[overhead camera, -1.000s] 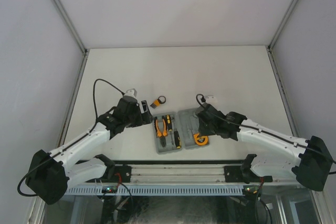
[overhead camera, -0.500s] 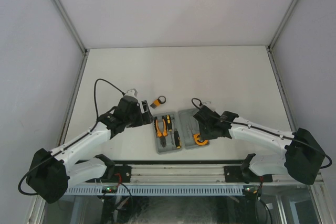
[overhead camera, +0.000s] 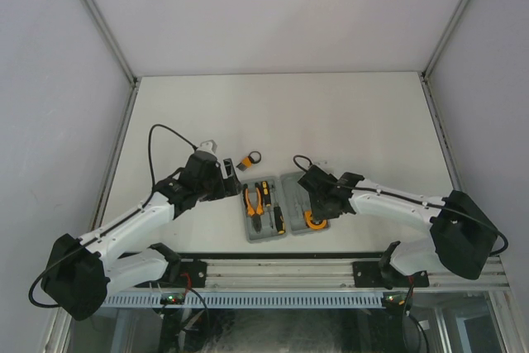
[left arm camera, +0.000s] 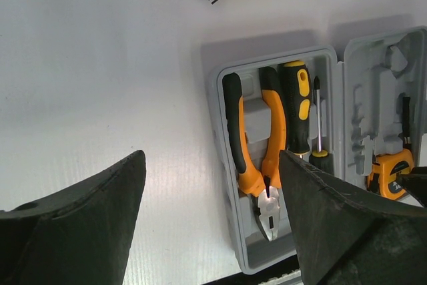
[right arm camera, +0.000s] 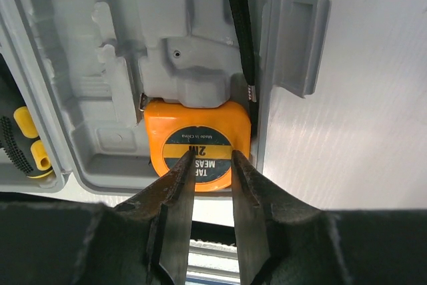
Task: Sort the tools into containers
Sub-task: Place the engineering item in the storage box.
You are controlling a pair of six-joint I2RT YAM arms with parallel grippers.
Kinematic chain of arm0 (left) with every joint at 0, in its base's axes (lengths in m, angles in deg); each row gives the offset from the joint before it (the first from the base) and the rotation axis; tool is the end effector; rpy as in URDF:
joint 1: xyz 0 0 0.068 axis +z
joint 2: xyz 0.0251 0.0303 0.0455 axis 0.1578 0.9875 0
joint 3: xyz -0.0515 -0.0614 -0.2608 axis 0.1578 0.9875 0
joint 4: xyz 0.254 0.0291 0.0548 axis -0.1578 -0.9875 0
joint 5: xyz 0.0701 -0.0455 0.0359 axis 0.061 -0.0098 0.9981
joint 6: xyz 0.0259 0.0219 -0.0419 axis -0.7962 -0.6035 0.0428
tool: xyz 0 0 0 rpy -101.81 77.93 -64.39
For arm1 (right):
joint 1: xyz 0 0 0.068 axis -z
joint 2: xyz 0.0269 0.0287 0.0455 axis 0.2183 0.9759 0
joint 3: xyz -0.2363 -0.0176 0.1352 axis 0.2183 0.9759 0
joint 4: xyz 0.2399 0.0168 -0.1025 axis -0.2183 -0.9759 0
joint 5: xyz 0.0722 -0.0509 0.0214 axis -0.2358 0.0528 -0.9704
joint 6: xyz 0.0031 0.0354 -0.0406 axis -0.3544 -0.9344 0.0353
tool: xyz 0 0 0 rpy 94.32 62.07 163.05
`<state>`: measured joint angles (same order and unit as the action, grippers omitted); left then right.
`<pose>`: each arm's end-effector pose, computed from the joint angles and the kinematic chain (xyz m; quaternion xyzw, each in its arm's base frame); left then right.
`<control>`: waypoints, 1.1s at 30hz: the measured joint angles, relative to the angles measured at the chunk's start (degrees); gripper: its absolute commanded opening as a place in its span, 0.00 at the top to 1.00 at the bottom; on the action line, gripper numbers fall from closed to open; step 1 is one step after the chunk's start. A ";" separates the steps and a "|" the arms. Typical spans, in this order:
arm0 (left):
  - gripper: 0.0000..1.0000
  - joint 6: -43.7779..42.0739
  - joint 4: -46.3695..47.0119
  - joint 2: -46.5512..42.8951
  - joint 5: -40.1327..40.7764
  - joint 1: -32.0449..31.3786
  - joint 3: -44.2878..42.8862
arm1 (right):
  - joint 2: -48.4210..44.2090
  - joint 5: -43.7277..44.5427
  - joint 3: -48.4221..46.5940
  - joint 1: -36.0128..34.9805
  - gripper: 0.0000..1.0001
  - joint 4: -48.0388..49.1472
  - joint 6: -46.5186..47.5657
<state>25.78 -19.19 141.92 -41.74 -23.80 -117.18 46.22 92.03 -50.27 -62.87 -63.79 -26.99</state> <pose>0.1798 -0.1128 0.2102 -0.0732 0.9285 -0.1866 0.3127 0.1510 0.1714 0.1802 -0.0666 0.9837 0.0379 0.1629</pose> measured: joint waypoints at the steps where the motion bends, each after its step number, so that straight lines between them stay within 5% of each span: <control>1: 0.16 0.00 -0.02 0.02 -0.02 0.00 0.00 | 0.42 0.00 -0.31 0.00 0.73 -0.13 0.09; 11: 0.16 -0.02 -0.04 0.26 -0.09 0.00 0.00 | -0.09 0.15 -0.90 -0.13 0.70 -0.52 0.94; 19: 0.14 -0.87 -2.34 0.50 3.32 0.00 -1.38 | -11.85 1.22 -1.64 0.04 0.68 0.70 3.41; 33: 0.12 -14.29 -6.40 20.20 8.92 0.00 -22.10 | -20.20 0.90 0.96 0.68 0.67 1.95 5.29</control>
<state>11.49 -25.59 162.11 -32.82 -23.80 -139.28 26.02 92.93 -49.31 -62.19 -61.84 -21.70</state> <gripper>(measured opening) 0.879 0.331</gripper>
